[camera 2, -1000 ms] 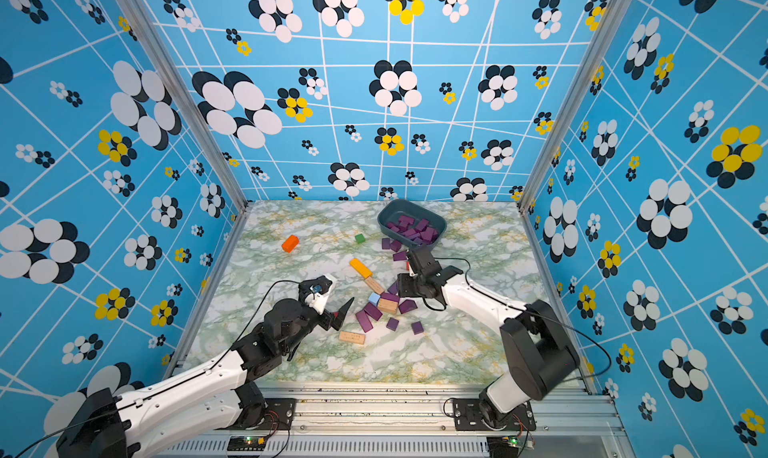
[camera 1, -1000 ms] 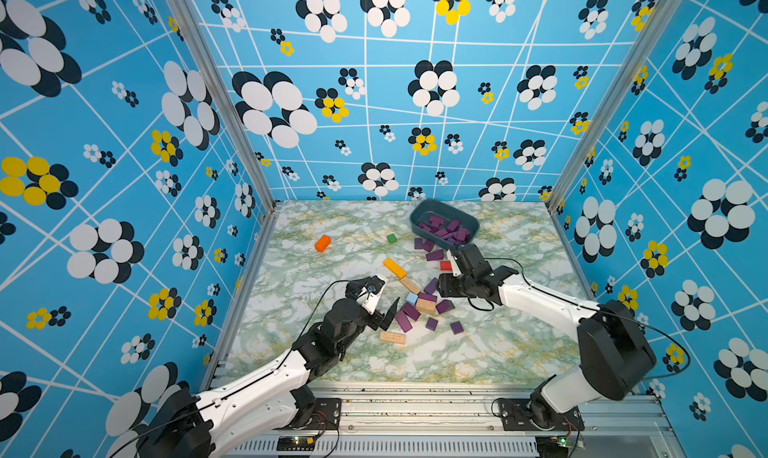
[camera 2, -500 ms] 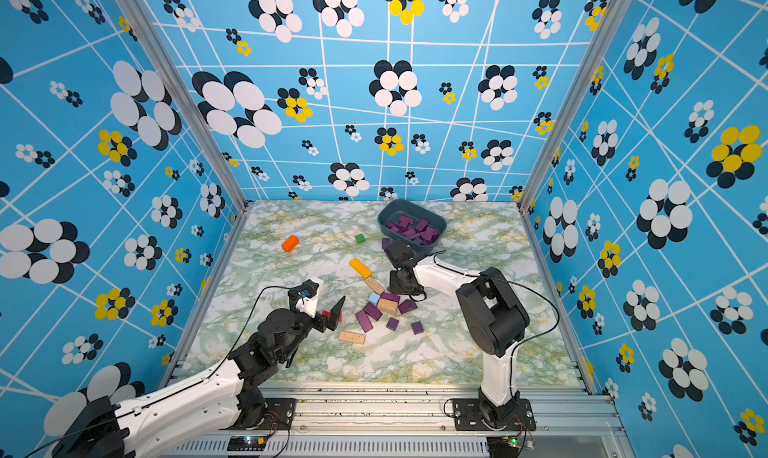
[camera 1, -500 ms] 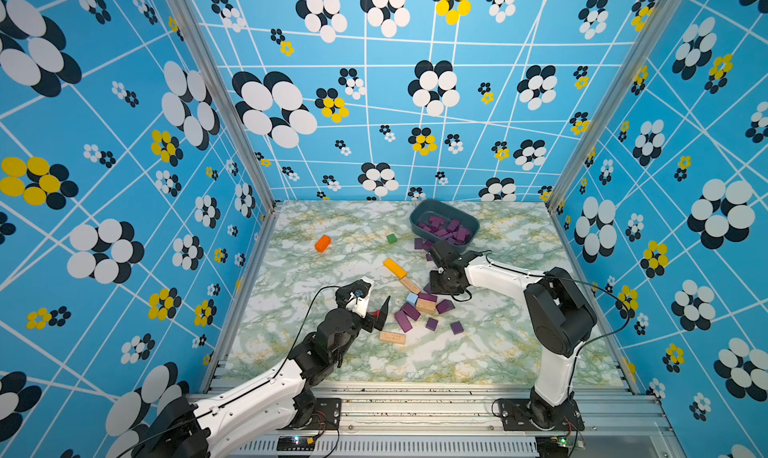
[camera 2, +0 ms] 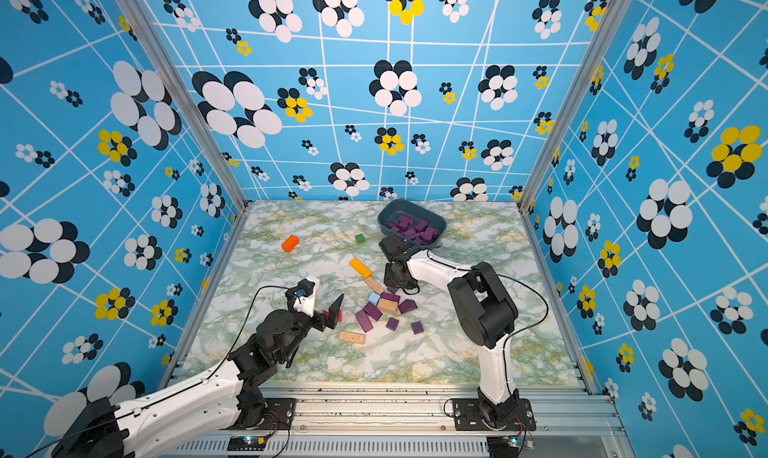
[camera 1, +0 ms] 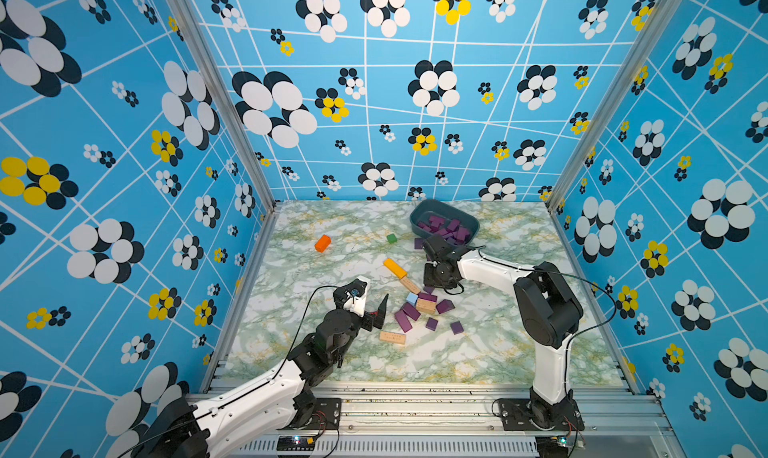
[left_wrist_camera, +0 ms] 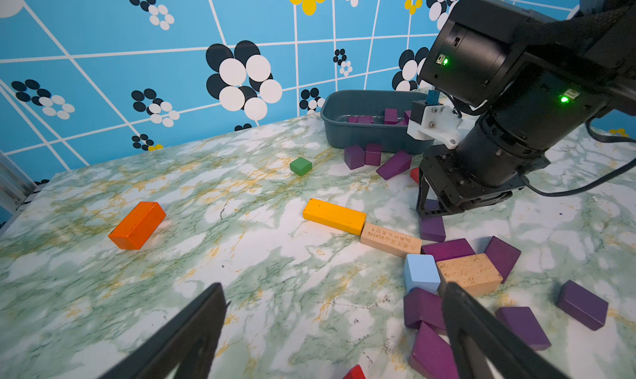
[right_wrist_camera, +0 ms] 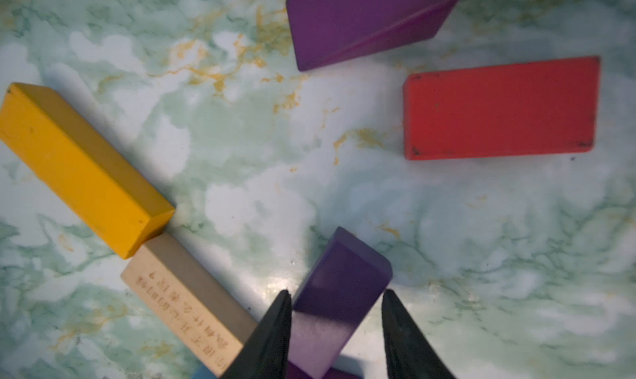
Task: Pick purple bricks into the storage bin
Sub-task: Pick up the building block from the center of the board.
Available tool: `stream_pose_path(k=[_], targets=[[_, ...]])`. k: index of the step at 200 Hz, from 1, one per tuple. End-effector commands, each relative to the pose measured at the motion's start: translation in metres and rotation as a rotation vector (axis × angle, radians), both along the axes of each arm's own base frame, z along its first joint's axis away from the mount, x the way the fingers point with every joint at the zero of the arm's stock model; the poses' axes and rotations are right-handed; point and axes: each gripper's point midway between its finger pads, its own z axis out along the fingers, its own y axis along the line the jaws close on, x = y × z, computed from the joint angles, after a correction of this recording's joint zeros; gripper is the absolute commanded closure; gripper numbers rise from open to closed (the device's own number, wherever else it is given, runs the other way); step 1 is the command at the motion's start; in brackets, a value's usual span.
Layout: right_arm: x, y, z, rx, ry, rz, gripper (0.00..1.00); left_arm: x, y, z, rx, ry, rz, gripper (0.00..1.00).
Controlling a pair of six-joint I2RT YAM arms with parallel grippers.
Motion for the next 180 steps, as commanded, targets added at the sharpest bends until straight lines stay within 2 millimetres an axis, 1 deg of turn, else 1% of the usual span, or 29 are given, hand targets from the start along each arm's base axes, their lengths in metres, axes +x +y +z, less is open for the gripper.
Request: stream_pose_path(k=[1,26,59,70,90,100,112,145,180], targets=[[-0.003,-0.005,-0.01,-0.051,0.03,-0.02,0.55,0.001,0.002,-0.001,-0.018,-0.003,0.017,0.0],[-0.001,-0.004,-0.015,-0.05,0.033,-0.021,0.55,0.003,0.002,-0.003,-0.013,0.004,0.026,0.01],[0.001,-0.006,-0.016,-0.072,0.031,-0.022,0.56,0.004,0.001,-0.006,-0.007,0.014,0.027,0.01],[0.002,-0.006,-0.016,-0.083,0.025,-0.019,0.58,0.004,0.001,-0.007,-0.004,0.015,0.031,0.01],[0.002,-0.007,-0.02,-0.099,0.029,-0.012,0.67,0.005,0.002,-0.009,0.002,0.017,0.037,0.01],[0.002,-0.008,-0.022,-0.104,0.033,-0.012,0.68,0.005,0.0,-0.01,0.002,0.018,0.03,0.01],[0.002,-0.007,-0.024,-0.103,0.038,-0.01,0.72,0.005,-0.002,-0.01,0.001,0.018,0.017,0.0],[0.004,-0.003,-0.016,-0.073,0.011,-0.005,0.77,0.005,-0.01,-0.016,-0.004,0.038,-0.017,0.01],[0.011,0.007,0.011,0.014,-0.061,0.001,0.78,0.004,-0.017,-0.019,-0.012,0.048,-0.051,0.01]])
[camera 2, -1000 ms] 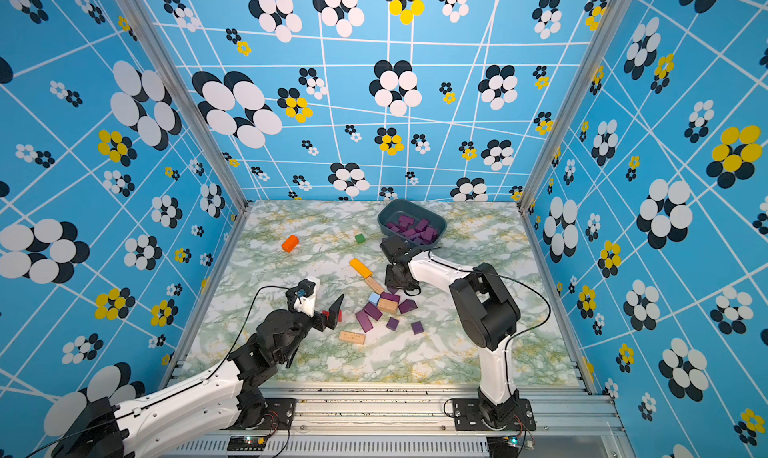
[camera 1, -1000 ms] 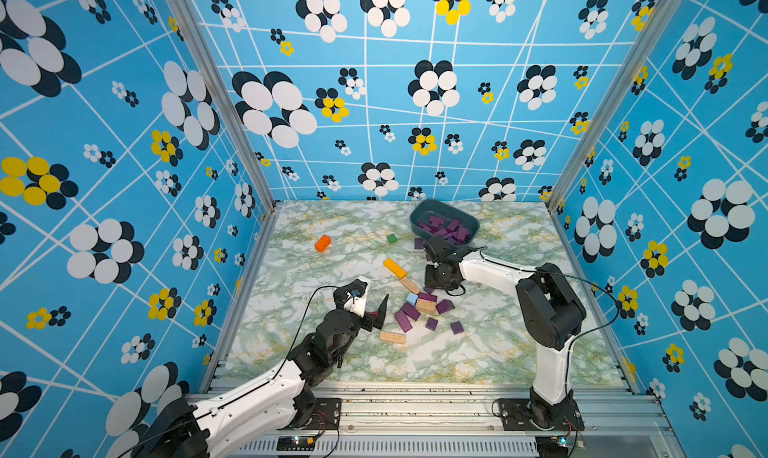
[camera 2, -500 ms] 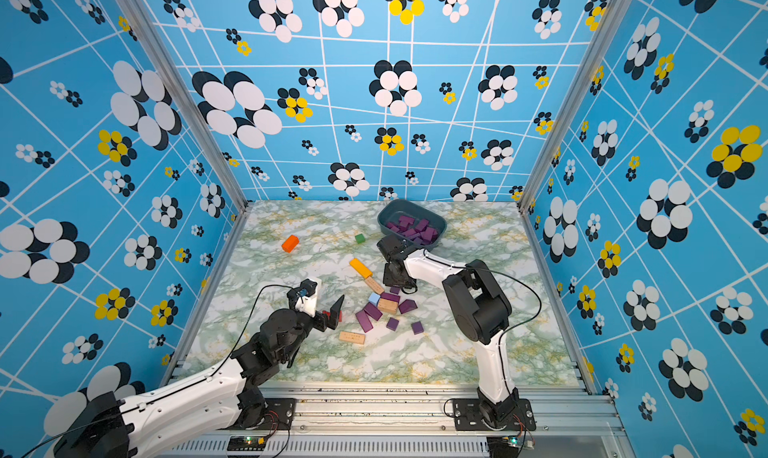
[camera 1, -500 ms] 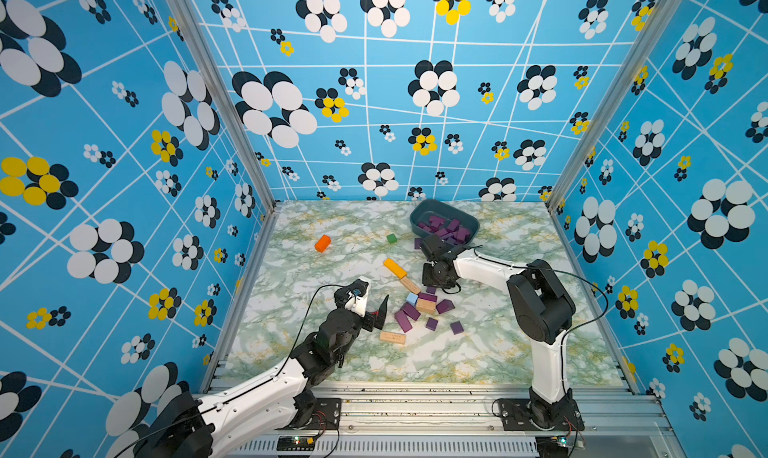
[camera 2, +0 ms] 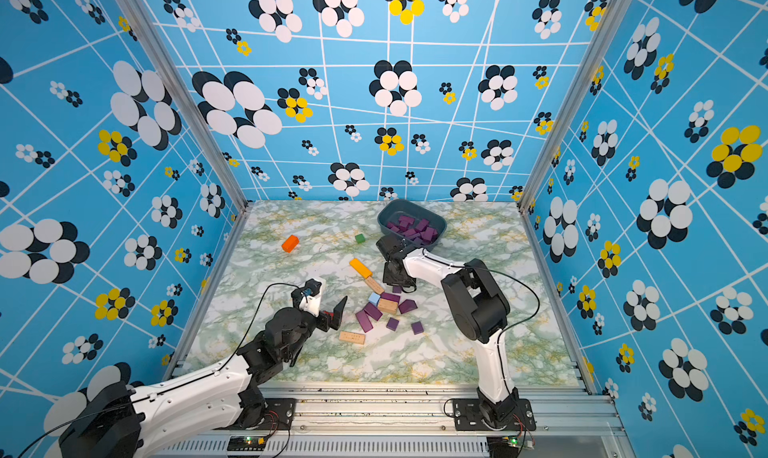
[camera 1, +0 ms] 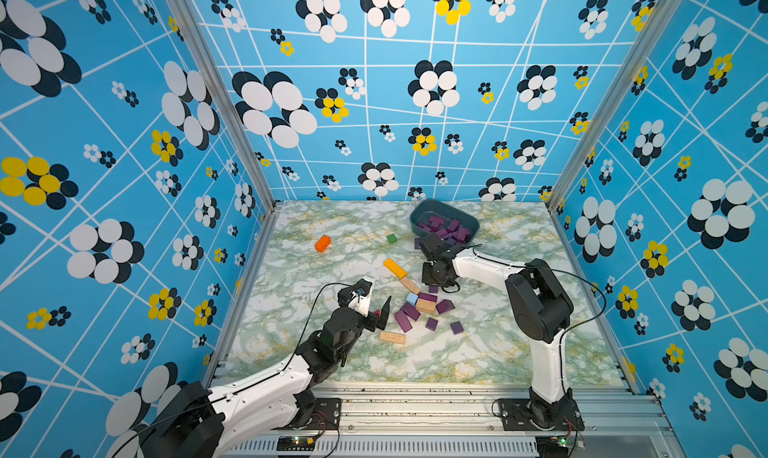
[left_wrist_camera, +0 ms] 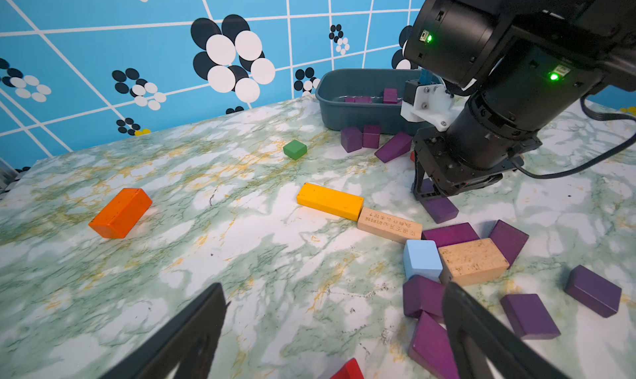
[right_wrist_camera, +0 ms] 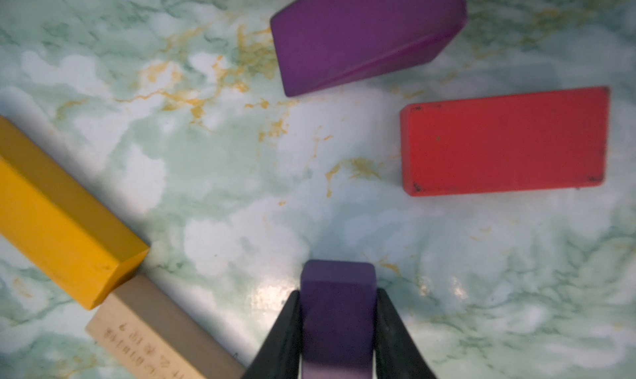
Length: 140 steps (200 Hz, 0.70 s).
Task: Pick purple bricks into the storage bin
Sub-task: Pick up the building block from the center of the board, then place the building block in the storage box.
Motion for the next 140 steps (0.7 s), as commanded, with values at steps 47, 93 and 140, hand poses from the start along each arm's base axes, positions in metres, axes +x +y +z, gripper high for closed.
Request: stream_pose_path(k=[47,93,140], targets=[[0.023,0.01,0.056,0.127,-0.145,0.007,0.81,0.001,-0.006,0.0,-0.031,0.005,-0.022,0.01],[0.057,-0.002,0.09,0.198,-0.219,-0.037,0.84,0.004,-0.004,-0.003,-0.016,0.017,-0.004,0.0],[0.093,-0.03,0.133,0.235,-0.315,-0.085,0.84,0.006,-0.002,-0.004,-0.009,0.022,0.005,0.0]])
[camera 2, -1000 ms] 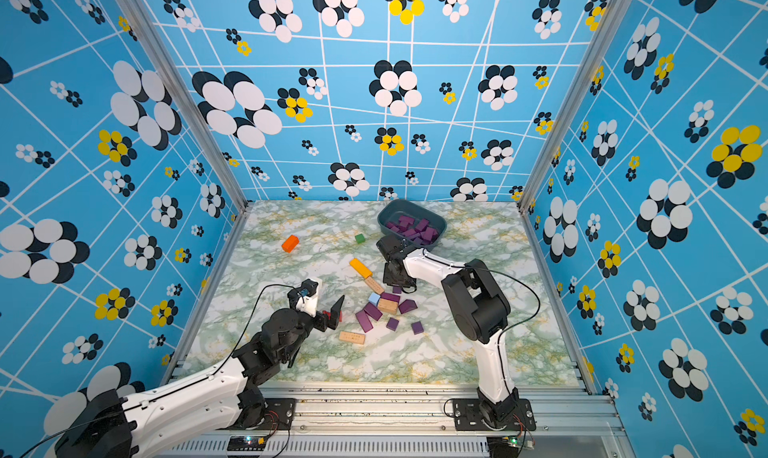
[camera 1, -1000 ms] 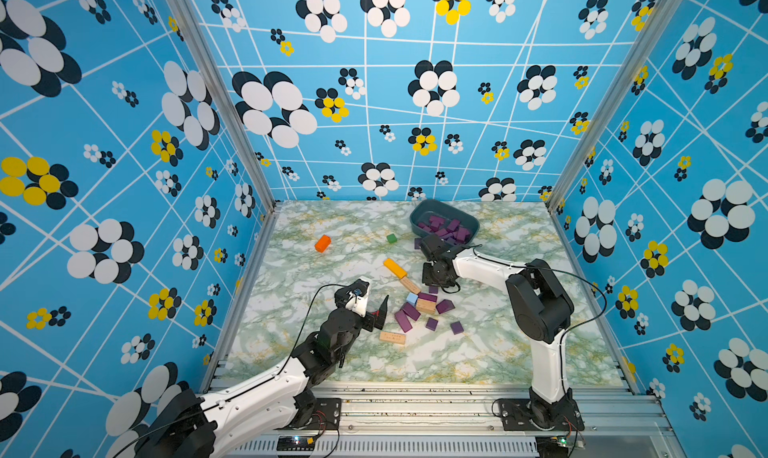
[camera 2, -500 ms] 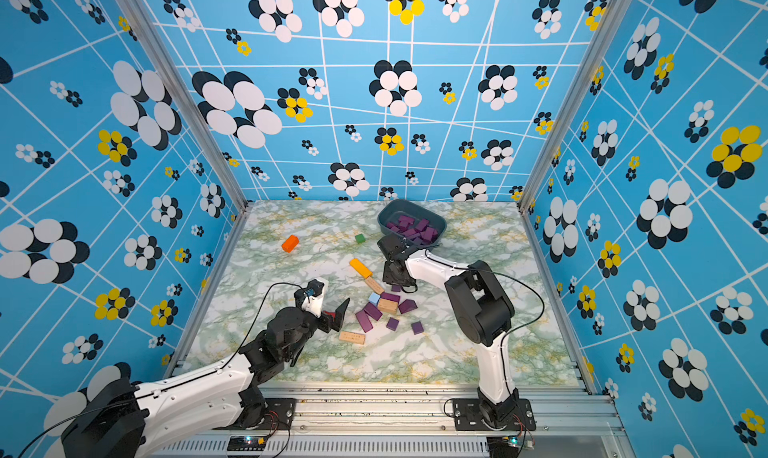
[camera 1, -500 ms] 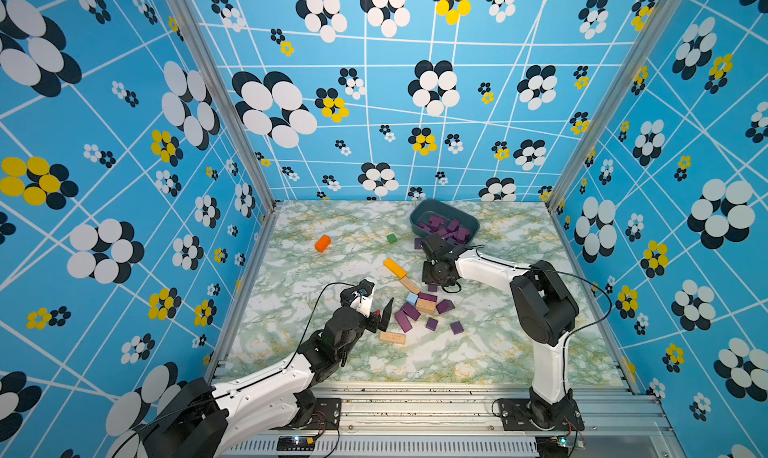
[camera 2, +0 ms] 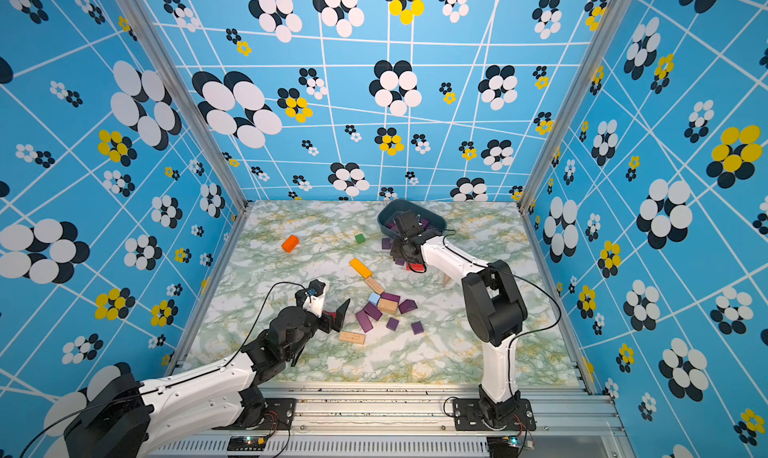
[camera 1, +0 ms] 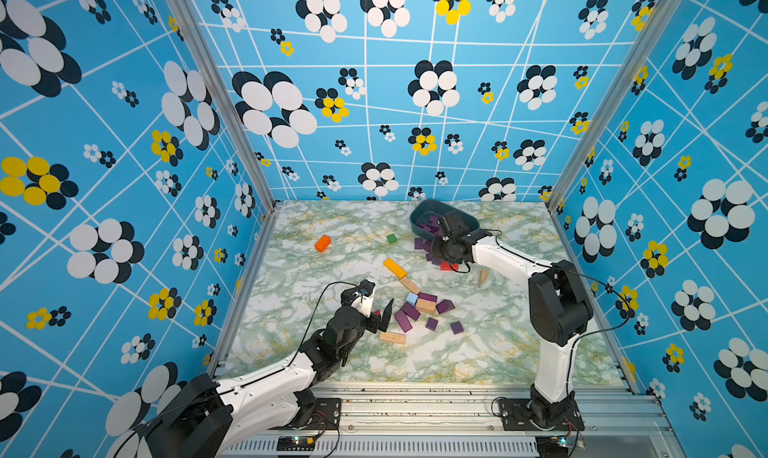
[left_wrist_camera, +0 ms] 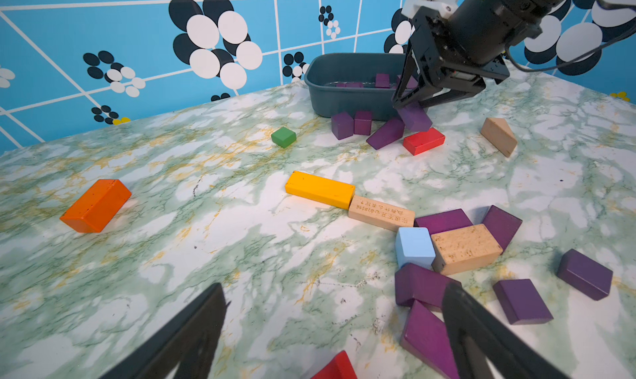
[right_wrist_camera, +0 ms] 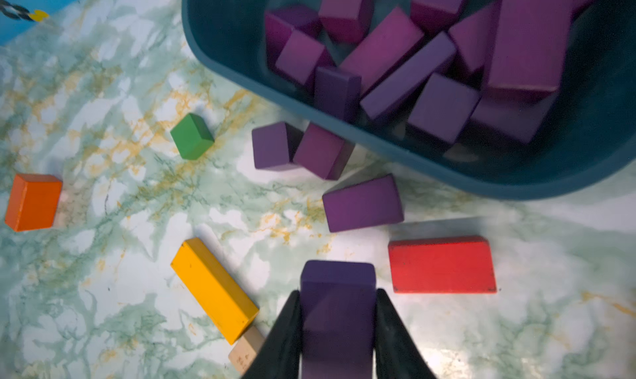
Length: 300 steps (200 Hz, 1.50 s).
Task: Pick purple bricks into the storage bin
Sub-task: Place the building block in the storage box, then pick up the building block from the center of the board.
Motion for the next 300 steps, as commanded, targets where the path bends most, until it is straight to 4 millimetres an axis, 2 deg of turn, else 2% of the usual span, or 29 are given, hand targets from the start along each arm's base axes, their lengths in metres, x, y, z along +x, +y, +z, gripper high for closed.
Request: stream_pose_path(k=[1,5,17,52,75,109,113,115,119,141,158,168,177,199,208,213,215,219,248,276,281,300], targets=[[0.022,-0.008,0.051,0.043,-0.105,0.004,0.84,0.004,0.002,0.007,-0.015,-0.009,0.021,0.0],[0.029,-0.01,0.064,0.052,-0.131,-0.001,0.84,0.004,0.002,0.007,-0.016,-0.009,0.023,0.0],[0.04,-0.019,0.076,0.056,-0.154,-0.016,0.83,0.004,0.002,0.008,-0.017,-0.01,0.024,0.01],[0.068,-0.042,0.094,0.072,-0.184,-0.062,0.83,0.005,0.003,0.008,-0.019,-0.008,0.026,0.0],[0.088,-0.057,0.092,0.07,-0.18,-0.099,0.83,0.005,0.003,0.008,-0.023,-0.006,0.026,0.0],[0.114,-0.07,0.083,0.07,-0.159,-0.136,0.82,0.005,0.004,0.008,-0.022,-0.006,0.032,0.01],[0.116,-0.071,0.088,0.073,-0.168,-0.138,0.81,0.005,0.004,0.008,-0.023,-0.006,0.032,0.0],[0.119,-0.071,0.078,0.066,-0.151,-0.14,0.81,0.005,0.004,0.008,-0.023,-0.007,0.031,0.0],[0.121,-0.071,0.073,0.063,-0.144,-0.142,0.8,0.005,0.004,0.008,-0.022,-0.006,0.031,0.0],[0.132,-0.075,0.066,0.052,-0.129,-0.15,0.75,0.006,0.004,0.007,-0.021,-0.002,0.033,0.01],[0.136,-0.077,0.065,0.037,-0.131,-0.153,0.63,0.006,0.004,0.005,-0.02,0.006,0.033,0.01],[0.135,-0.076,0.066,0.038,-0.132,-0.147,0.59,0.007,0.003,0.005,-0.02,0.008,0.031,0.01],[0.133,-0.076,0.066,0.037,-0.129,-0.142,0.52,0.007,0.003,0.004,-0.018,0.008,0.032,0.01],[0.123,-0.078,0.072,0.021,-0.139,-0.13,0.24,0.007,0.004,0.005,-0.016,0.005,0.035,0.01],[0.117,-0.079,0.076,0.015,-0.147,-0.123,0.17,0.008,0.005,0.005,-0.011,0.002,0.039,0.01],[0.114,-0.078,0.071,0.009,-0.141,-0.117,0.14,0.007,0.005,0.005,-0.006,0.0,0.036,0.01],[0.112,-0.079,0.082,0.015,-0.159,-0.116,0.13,0.008,0.005,0.005,-0.003,-0.001,0.036,0.01],[0.108,-0.078,0.086,0.017,-0.166,-0.114,0.11,0.008,0.005,0.005,0.004,-0.004,0.035,0.0],[0.077,-0.078,0.103,0.05,-0.18,-0.081,0.01,0.01,0.013,0.006,0.03,-0.017,0.069,0.0],[0.031,-0.088,0.125,0.031,-0.232,-0.03,0.01,0.01,0.008,0.006,0.048,-0.011,0.038,0.01],[0.02,-0.09,0.117,0.022,-0.221,-0.013,0.01,0.011,0.007,0.005,0.056,-0.007,0.036,0.01],[-0.011,-0.095,0.126,-0.023,-0.268,0.072,0.01,0.015,0.005,0.0,0.109,0.019,0.03,0.0]])
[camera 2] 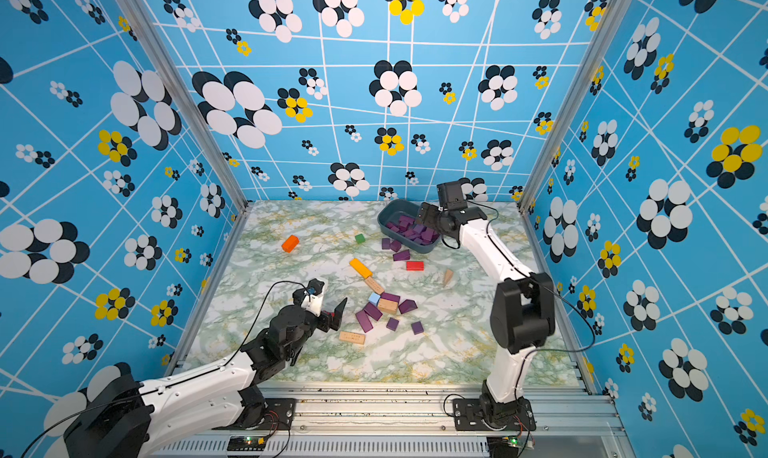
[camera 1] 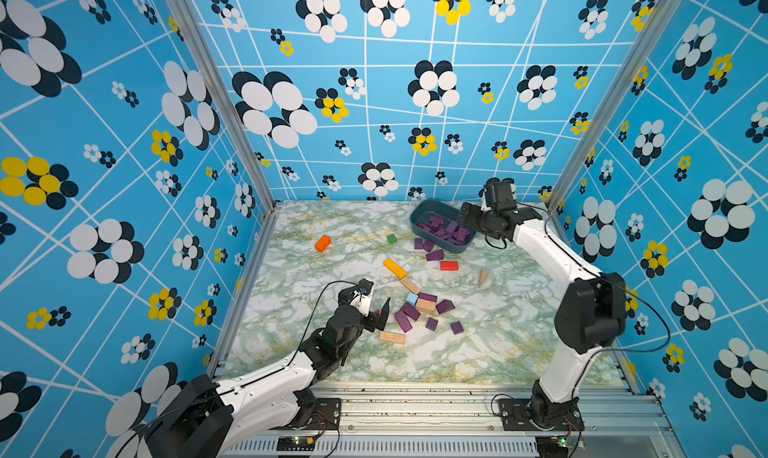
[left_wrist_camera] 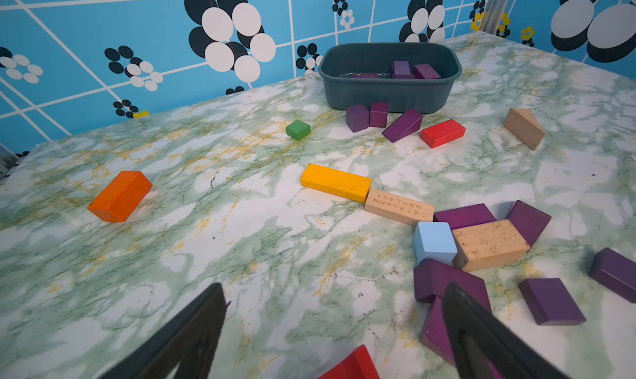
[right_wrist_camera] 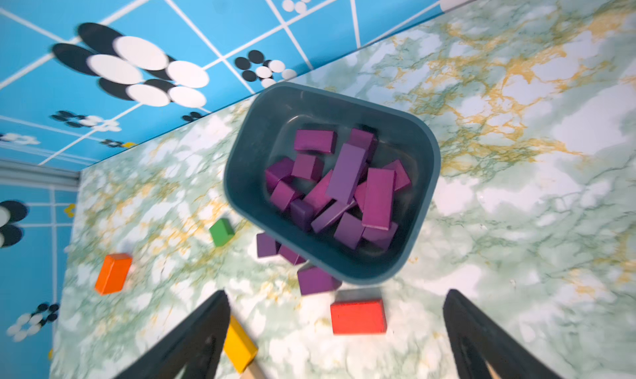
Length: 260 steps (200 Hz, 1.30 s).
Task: Pick purple bricks into the storage bin
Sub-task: Pick up the building block from the center of the board.
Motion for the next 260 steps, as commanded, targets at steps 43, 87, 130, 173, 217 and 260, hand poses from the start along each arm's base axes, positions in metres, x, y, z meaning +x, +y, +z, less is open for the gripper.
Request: stream_pose_path(k=[43,87,130,173,217,260], targets=[[-0.077,-0.03,0.015,-0.125,-0.136,0.122,0.01,0.009,-0.006,0.001,0.107,0.106,-0.004,0.0],[-0.119,-0.03,-0.009,-0.101,-0.141,0.188,0.01,-0.011,-0.009,-0.005,0.002,0.342,0.06,0.01],[-0.144,-0.007,-0.051,0.053,-0.057,0.252,0.01,-0.033,-0.032,-0.006,-0.012,0.532,0.109,0.01],[-0.155,-0.002,-0.068,0.105,-0.036,0.228,0.01,-0.052,-0.05,-0.036,0.008,0.649,0.216,0.03],[-0.167,0.024,-0.062,0.186,-0.095,0.334,0.01,-0.056,-0.062,-0.05,-0.053,0.644,0.285,0.04],[-0.187,0.043,-0.049,0.29,-0.098,0.454,0.01,-0.055,-0.061,-0.059,-0.148,0.653,0.335,0.15]])
